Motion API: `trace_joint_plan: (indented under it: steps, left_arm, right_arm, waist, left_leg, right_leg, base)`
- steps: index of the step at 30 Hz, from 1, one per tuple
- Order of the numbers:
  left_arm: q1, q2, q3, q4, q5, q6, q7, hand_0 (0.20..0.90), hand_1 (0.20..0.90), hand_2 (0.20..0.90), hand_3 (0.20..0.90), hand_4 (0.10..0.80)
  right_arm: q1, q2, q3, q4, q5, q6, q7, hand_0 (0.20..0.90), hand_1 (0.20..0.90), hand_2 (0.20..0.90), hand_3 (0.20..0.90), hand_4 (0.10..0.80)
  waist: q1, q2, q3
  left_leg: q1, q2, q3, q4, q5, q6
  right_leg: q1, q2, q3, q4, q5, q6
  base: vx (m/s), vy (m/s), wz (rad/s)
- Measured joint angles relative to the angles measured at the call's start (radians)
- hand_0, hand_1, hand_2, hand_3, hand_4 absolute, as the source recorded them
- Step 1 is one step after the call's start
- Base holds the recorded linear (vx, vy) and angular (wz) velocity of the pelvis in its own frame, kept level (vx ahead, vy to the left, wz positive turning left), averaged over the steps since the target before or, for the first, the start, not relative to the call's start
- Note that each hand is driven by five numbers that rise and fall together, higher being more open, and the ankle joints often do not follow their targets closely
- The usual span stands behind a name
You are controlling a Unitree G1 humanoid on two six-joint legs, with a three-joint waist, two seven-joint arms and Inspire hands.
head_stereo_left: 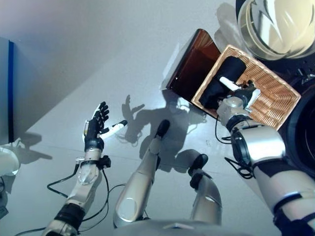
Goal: Pick up the clothes and place them into the washing machine
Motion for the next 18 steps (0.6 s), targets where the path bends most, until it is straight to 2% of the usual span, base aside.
trace_joint_plan:
  steps: [1, 2, 3, 6, 9, 11, 12, 14, 15, 16, 17, 18]
  left_arm:
    - [0.000, 0.000, 0.000, -0.004, 0.000, 0.000, 0.003, 0.900, 0.900, 0.900, 0.900, 0.800]
    - [0.000, 0.000, 0.000, -0.010, 0.000, 0.000, 0.005, 0.900, 0.900, 0.900, 0.900, 0.800]
    - [0.000, 0.000, 0.000, -0.018, 0.000, 0.000, 0.006, 0.900, 0.900, 0.900, 0.900, 0.800]
    - [0.000, 0.004, 0.000, -0.055, 0.002, -0.001, 0.014, 0.900, 0.900, 0.900, 0.900, 0.800]
    - [0.000, 0.013, -0.001, -0.063, 0.014, -0.001, 0.014, 0.900, 0.900, 0.900, 0.900, 0.800]
    - [0.000, 0.018, -0.001, -0.063, 0.013, -0.001, 0.016, 0.900, 0.900, 0.900, 0.900, 0.800]
    - [0.000, 0.018, -0.001, -0.063, 0.014, -0.001, 0.016, 0.900, 0.900, 0.900, 0.900, 0.800]
    - [-0.001, 0.018, -0.001, -0.063, 0.014, -0.001, 0.016, 0.900, 0.900, 0.900, 0.900, 0.800]
    - [-0.003, 0.019, -0.001, -0.063, 0.014, -0.002, 0.016, 0.900, 0.900, 0.900, 0.900, 0.800]
    - [-0.006, 0.019, -0.001, -0.064, 0.014, -0.002, 0.016, 0.900, 0.900, 0.900, 0.900, 0.800]
    - [-0.008, 0.019, -0.001, -0.065, 0.014, -0.002, 0.016, 0.900, 0.900, 0.900, 0.900, 0.800]
    - [-0.009, 0.021, -0.001, -0.067, 0.014, -0.002, 0.016, 0.900, 0.900, 0.900, 0.900, 0.800]
  right_arm:
    - [-0.009, -0.008, 0.000, 0.000, -0.010, 0.007, -0.005, 0.461, 0.461, 0.461, 0.461, 0.486]
    - [-0.012, -0.015, 0.000, 0.002, -0.022, 0.008, -0.014, 0.230, 0.230, 0.230, 0.230, 0.322]
    - [-0.012, -0.022, 0.001, 0.002, -0.030, 0.008, -0.016, 0.200, 0.200, 0.200, 0.200, 0.300]
    - [-0.018, -0.048, 0.001, 0.003, -0.051, 0.009, -0.017, 0.200, 0.200, 0.200, 0.200, 0.300]
    - [-0.022, -0.057, 0.001, 0.003, -0.066, 0.009, -0.017, 0.238, 0.238, 0.238, 0.238, 0.327]
    - [-0.022, -0.066, 0.001, 0.006, -0.066, 0.009, -0.017, 0.389, 0.389, 0.389, 0.389, 0.435]
    - [-0.022, -0.075, 0.002, 0.008, -0.067, 0.009, -0.017, 0.406, 0.406, 0.406, 0.406, 0.447]
    - [-0.022, -0.091, 0.003, 0.009, -0.075, 0.022, -0.016, 0.491, 0.491, 0.491, 0.491, 0.508]
    - [-0.022, -0.095, 0.003, 0.009, -0.078, 0.027, -0.016, 0.505, 0.505, 0.505, 0.505, 0.518]
    - [-0.022, -0.102, 0.003, 0.012, -0.086, 0.029, -0.017, 0.560, 0.560, 0.560, 0.560, 0.557]
    - [-0.022, -0.108, 0.002, 0.015, -0.087, 0.029, -0.017, 0.573, 0.573, 0.573, 0.573, 0.567]
    - [-0.023, -0.114, 0.002, 0.019, -0.087, 0.029, -0.017, 0.200, 0.200, 0.200, 0.200, 0.300]
  waist:
    - [0.001, 0.008, 0.005]
    - [0.004, 0.013, 0.007]
    - [0.008, 0.016, 0.009]
    - [0.022, 0.017, 0.009]
    - [0.026, 0.019, 0.010]
    - [0.028, 0.019, 0.010]
    - [0.029, 0.019, 0.010]
    - [0.029, 0.020, 0.010]
    - [0.031, 0.020, 0.010]
    - [0.038, 0.020, 0.010]
    - [0.042, 0.020, 0.010]
    - [0.048, 0.021, 0.010]
  left_leg:
    - [-0.001, 0.000, -0.001, 0.000, -0.001, -0.001]
    - [-0.002, 0.000, -0.002, 0.000, -0.003, -0.005]
    - [-0.003, -0.001, -0.004, 0.000, -0.004, -0.005]
    - [-0.025, -0.001, -0.010, 0.006, -0.004, -0.005]
    - [-0.039, -0.004, -0.018, 0.009, -0.002, -0.003]
    - [-0.039, -0.007, -0.022, 0.011, 0.000, -0.001]
    - [-0.039, -0.009, -0.026, 0.012, 0.000, -0.001]
    - [-0.042, -0.016, -0.031, 0.017, 0.000, -0.001]
    - [-0.044, -0.016, -0.031, 0.021, -0.001, -0.001]
    - [-0.047, -0.016, -0.031, 0.023, -0.001, -0.002]
    - [-0.049, -0.017, -0.031, 0.024, -0.001, -0.001]
    - [-0.053, -0.018, -0.033, 0.025, -0.001, -0.001]
  right_leg:
    - [0.000, 0.000, -0.001, 0.002, -0.001, 0.000]
    - [-0.002, -0.001, -0.002, 0.006, -0.004, -0.001]
    - [-0.004, -0.001, -0.003, 0.011, -0.007, -0.002]
    - [-0.032, -0.003, -0.006, 0.036, -0.019, -0.006]
    - [-0.049, -0.007, -0.014, 0.059, -0.032, -0.009]
    - [-0.050, -0.012, -0.020, 0.071, -0.041, -0.012]
    - [-0.050, -0.015, -0.023, 0.076, -0.045, -0.012]
    - [-0.052, -0.022, -0.025, 0.091, -0.058, -0.010]
    - [-0.052, -0.021, -0.025, 0.092, -0.059, -0.010]
    - [-0.053, -0.021, -0.027, 0.095, -0.061, -0.011]
    - [-0.057, -0.022, -0.027, 0.101, -0.065, -0.012]
    - [-0.062, -0.023, -0.027, 0.109, -0.069, -0.013]
  base:
    - [0.000, 0.000, 0.00]
    - [0.016, -0.011, 0.04]
    - [0.014, -0.013, 0.05]
    - [0.012, -0.017, 0.08]
    - [0.014, -0.026, 0.09]
    - [0.021, 0.000, 0.11]
    - [0.018, 0.000, 0.16]
    - [0.009, -0.009, 0.16]
    - [0.006, -0.007, 0.11]
    - [0.002, -0.005, 0.08]
    - [-0.001, -0.003, 0.10]
    - [0.000, 0.000, 0.10]
